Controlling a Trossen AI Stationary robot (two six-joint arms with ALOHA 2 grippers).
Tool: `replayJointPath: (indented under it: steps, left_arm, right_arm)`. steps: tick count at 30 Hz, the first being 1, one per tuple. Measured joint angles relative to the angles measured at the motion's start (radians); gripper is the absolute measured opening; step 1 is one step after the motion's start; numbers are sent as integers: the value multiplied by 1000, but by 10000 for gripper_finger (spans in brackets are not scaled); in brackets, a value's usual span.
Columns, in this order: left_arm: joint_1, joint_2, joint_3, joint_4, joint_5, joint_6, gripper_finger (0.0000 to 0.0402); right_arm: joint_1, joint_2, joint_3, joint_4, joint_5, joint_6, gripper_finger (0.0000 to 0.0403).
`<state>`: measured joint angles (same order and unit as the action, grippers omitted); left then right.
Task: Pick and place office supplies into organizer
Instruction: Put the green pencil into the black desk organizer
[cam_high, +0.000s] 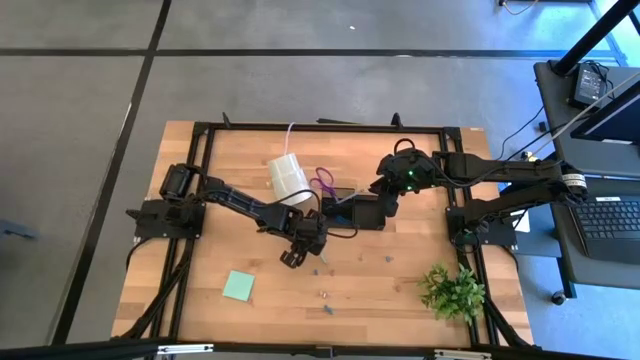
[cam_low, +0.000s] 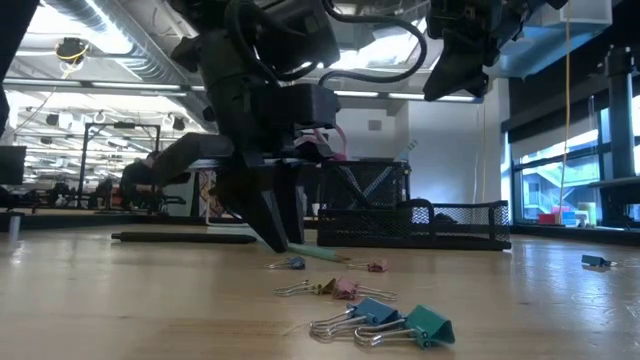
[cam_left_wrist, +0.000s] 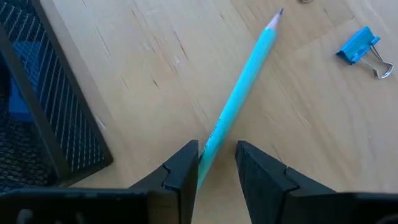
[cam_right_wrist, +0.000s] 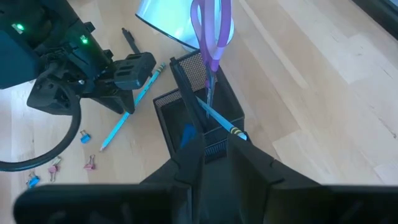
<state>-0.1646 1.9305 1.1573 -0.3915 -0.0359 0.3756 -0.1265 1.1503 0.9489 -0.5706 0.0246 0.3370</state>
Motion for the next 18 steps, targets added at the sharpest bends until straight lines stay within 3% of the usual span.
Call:
replayJointPath:
  steps: [18]
  left_arm:
    - [-51, -2, 3, -214, 24, -21, 102]
  right_arm:
    - [0, 0, 0, 0, 0, -1, 74]
